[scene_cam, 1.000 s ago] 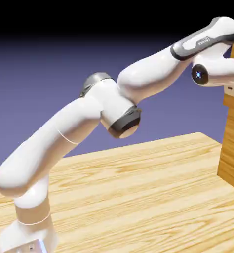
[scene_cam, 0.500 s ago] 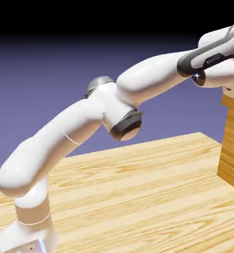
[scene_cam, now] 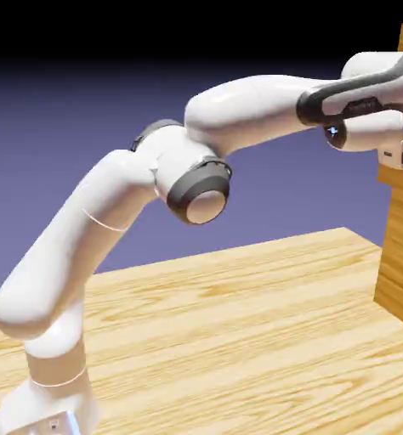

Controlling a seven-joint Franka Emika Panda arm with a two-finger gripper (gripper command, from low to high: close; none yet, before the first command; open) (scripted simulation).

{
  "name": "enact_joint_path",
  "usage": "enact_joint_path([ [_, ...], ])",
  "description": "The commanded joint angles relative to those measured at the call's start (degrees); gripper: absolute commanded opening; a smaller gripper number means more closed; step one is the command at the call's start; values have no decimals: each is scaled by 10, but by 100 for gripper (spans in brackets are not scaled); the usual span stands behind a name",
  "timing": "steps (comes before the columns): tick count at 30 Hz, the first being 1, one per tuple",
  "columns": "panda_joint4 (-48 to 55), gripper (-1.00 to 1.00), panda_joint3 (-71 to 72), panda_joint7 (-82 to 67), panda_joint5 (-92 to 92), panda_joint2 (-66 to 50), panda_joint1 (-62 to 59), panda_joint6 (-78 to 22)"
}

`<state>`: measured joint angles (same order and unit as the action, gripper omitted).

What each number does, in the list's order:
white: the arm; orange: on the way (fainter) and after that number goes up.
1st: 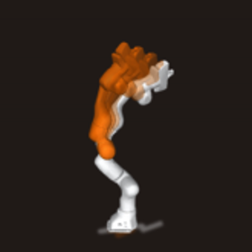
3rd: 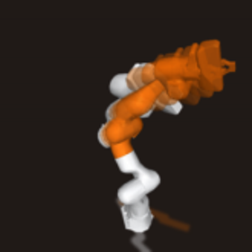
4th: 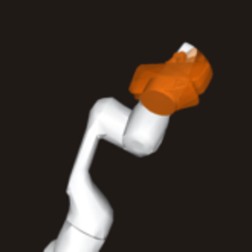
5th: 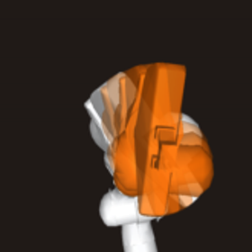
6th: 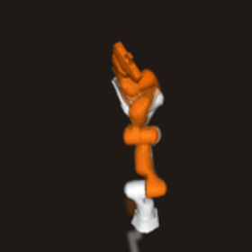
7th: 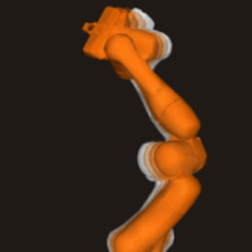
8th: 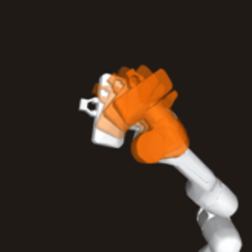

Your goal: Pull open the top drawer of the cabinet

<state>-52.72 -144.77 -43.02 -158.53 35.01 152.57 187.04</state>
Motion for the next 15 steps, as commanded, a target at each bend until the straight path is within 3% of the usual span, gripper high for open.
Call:
enact_joint_path([
  [1,-21,-100,0,1,-6,-13,-6,-8],
  [15,-312,-100,102,91,1,-203,-187,-114],
])
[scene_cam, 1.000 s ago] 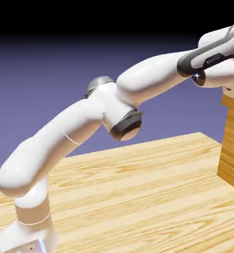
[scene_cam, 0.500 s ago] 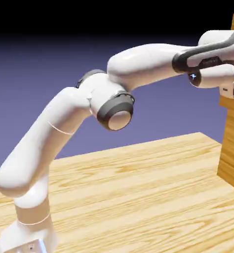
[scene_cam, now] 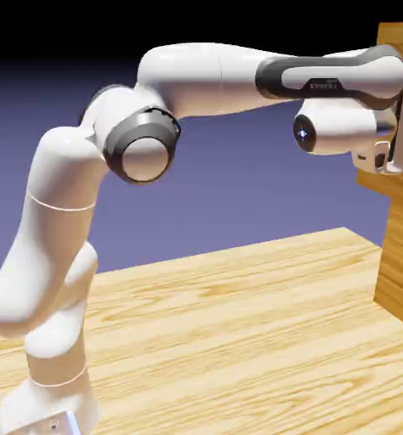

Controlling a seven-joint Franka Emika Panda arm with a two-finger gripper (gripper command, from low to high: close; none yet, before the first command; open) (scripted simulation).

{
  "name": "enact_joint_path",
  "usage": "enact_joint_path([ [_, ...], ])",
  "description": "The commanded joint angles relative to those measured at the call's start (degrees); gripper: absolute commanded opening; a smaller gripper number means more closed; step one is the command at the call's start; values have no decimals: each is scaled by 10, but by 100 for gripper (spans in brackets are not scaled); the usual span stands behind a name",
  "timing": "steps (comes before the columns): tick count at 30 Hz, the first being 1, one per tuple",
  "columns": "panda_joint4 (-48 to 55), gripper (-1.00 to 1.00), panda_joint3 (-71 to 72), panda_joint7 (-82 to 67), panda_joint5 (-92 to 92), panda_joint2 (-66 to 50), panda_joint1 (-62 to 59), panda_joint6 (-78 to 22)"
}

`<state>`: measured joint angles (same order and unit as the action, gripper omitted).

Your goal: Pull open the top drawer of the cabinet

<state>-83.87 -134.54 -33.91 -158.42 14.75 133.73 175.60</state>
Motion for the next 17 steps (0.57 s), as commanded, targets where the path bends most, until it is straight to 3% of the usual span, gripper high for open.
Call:
enact_joint_path([
  [1,-21,-100,12,19,10,-16,-16,-7],
  [7,-134,-100,45,165,84,-121,-87,-57],
  [14,-263,-100,-12,326,156,-257,-77,-125],
  [15,-263,100,-12,326,156,-257,-77,-125],
  [17,-283,100,-22,344,164,-278,-72,-135],
])
